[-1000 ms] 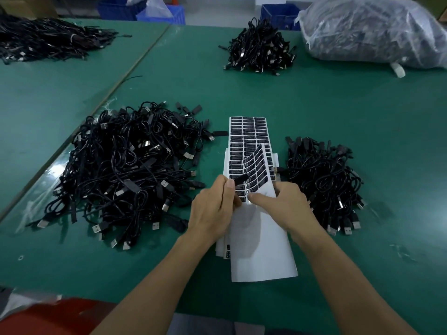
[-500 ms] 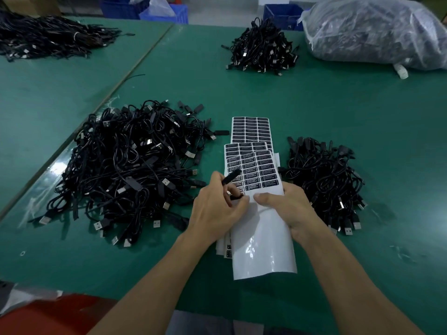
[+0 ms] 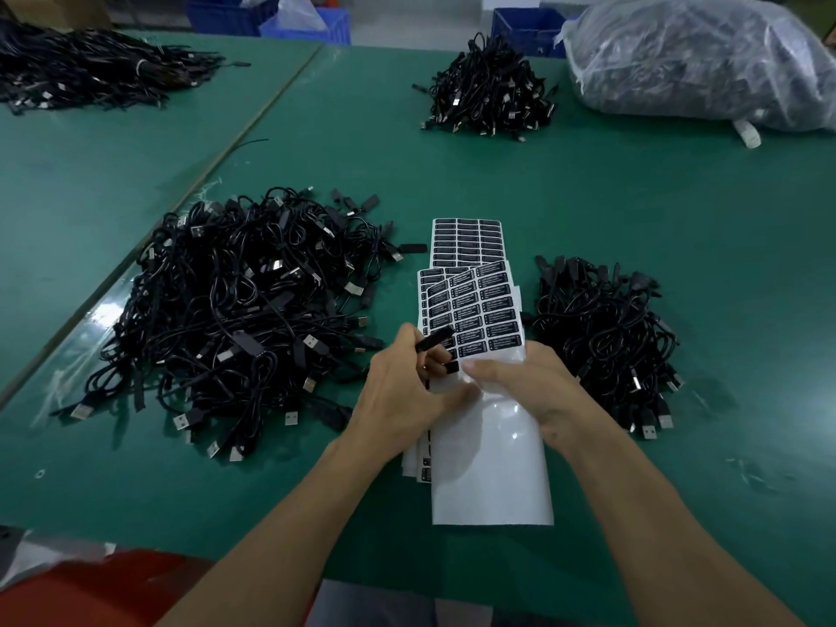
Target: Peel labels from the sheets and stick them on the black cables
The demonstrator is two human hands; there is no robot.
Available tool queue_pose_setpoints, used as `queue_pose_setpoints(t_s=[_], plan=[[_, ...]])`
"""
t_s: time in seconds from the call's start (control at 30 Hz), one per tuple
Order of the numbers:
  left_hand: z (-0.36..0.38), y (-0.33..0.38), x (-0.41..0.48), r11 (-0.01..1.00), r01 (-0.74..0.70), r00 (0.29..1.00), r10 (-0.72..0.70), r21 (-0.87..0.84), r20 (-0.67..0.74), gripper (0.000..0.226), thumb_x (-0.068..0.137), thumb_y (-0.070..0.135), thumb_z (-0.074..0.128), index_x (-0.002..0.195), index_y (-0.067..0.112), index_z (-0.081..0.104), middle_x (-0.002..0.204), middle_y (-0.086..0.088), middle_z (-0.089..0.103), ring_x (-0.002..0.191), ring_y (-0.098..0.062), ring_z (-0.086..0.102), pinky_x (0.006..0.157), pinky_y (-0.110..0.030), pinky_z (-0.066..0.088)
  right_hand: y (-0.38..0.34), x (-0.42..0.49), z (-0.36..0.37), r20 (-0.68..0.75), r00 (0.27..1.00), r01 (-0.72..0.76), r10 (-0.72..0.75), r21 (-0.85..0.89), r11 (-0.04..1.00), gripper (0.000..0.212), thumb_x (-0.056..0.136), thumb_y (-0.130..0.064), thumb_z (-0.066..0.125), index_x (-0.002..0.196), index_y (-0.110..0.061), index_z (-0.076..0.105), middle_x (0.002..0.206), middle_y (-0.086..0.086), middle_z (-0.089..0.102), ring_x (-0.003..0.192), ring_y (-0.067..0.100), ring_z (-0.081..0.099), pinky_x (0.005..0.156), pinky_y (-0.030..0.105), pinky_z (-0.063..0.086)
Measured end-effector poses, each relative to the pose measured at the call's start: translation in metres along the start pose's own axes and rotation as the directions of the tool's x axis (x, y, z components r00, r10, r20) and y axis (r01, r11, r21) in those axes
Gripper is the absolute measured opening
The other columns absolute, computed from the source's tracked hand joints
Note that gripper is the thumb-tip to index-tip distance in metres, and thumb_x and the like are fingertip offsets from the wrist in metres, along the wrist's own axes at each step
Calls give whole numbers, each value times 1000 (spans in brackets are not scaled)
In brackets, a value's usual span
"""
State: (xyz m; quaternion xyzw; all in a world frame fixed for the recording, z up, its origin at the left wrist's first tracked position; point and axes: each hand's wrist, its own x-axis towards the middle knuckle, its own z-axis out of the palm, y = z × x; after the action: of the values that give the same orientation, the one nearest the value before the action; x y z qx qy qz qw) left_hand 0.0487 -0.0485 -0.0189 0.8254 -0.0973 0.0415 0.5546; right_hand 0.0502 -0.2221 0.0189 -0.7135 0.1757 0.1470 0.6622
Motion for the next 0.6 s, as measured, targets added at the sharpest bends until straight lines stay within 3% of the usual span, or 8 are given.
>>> queue_pose_setpoints(t_s=[0.1, 0.3, 0.53, 0.6], plan=[[0, 3, 0, 1000, -23, 1000, 23, 3, -10, 47, 68, 51, 85, 87, 28, 49, 94, 21, 65, 80, -4, 65, 62, -12, 49, 3, 1, 2, -26, 1000, -10, 11, 39, 999, 21, 74, -6, 86, 89, -3, 72, 80, 13, 76, 67, 18, 74, 61, 28, 61], [3, -2, 1, 999, -35, 999, 35, 32, -24, 34, 77, 37, 81, 84, 33, 48, 88, 16, 67, 77, -4, 67, 62, -11, 49, 7, 5, 0, -26, 997, -67, 68, 55, 996, 53, 68, -7, 89, 114, -2, 64, 101, 18, 74, 89, 33, 74, 81, 51, 61], [1, 0, 1, 999, -8, 1000, 8, 33, -2, 40, 71, 53, 78, 83, 33, 46, 91, 22, 68, 75, -1, 69, 59, -12, 51, 14, 5, 5, -92, 995, -38, 41, 42, 998, 45, 72, -16, 88, 104, -12, 57, 100, 13, 71, 87, 28, 73, 75, 44, 62], [2, -1, 1, 999, -11, 1000, 12, 44, -3, 39, 71, 52, 77, 83, 31, 47, 90, 22, 69, 74, -1, 69, 58, -15, 52, 15, 4, 6, -102, 995, -15, 19, 32, 999, 39, 75, -14, 87, 99, -13, 56, 96, 12, 71, 77, 22, 74, 60, 35, 60]])
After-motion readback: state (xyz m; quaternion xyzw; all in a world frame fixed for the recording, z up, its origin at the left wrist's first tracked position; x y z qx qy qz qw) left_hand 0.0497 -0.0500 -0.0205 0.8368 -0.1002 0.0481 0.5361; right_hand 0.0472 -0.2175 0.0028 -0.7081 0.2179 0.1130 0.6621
